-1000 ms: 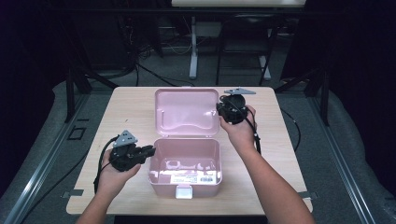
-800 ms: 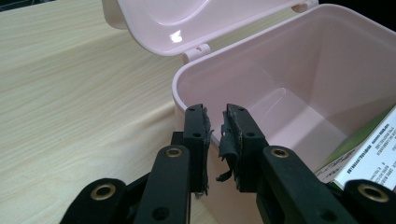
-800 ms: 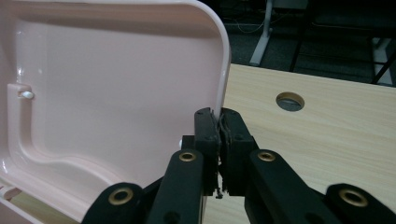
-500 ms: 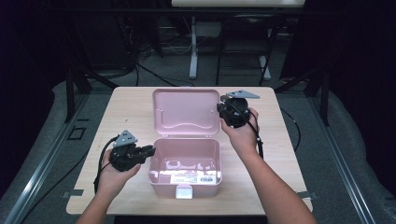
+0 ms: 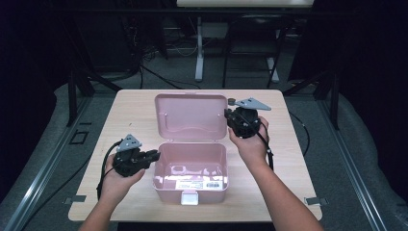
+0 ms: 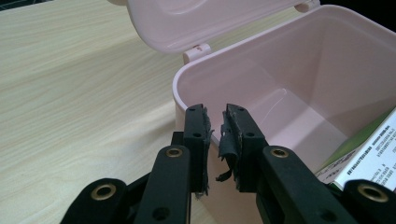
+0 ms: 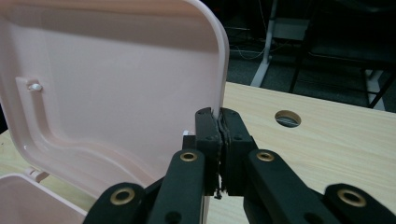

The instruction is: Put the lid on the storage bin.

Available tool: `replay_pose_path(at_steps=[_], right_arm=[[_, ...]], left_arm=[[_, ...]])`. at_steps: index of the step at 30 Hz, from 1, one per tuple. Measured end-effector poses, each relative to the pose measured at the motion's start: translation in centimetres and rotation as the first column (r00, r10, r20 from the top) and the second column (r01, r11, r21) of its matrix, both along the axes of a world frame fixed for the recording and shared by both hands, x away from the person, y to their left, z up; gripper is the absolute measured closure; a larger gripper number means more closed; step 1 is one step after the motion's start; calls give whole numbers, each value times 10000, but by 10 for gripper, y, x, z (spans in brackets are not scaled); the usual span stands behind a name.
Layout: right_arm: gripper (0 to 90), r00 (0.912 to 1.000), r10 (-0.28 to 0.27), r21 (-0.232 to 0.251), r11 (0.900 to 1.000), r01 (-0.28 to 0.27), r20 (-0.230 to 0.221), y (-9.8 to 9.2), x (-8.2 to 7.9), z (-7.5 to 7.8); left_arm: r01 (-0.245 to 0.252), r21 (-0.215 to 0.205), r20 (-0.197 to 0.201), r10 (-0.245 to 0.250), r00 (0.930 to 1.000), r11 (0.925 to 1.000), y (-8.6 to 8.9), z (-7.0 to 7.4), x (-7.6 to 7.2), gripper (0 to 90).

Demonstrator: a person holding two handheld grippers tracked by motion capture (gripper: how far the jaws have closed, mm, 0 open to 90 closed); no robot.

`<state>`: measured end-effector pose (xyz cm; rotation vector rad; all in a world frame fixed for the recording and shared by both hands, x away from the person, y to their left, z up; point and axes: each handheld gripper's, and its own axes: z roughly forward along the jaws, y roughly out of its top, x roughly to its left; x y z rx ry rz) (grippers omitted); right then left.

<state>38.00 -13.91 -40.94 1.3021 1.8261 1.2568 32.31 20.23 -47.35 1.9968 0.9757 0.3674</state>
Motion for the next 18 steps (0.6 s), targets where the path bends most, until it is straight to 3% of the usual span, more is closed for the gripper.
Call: replay_pose_path(at_steps=[11, 18], right_arm=[[874, 9988, 76, 158, 9998, -84, 479, -2, -14, -2], [874, 9969, 70, 68, 9999, -76, 783, -1, -19, -4]], left_arm=[[1, -8, 14, -1, 10000, 10000, 1, 0, 0, 790], [-72, -282, -25, 71, 10000, 9996, 1, 0, 2, 792]])
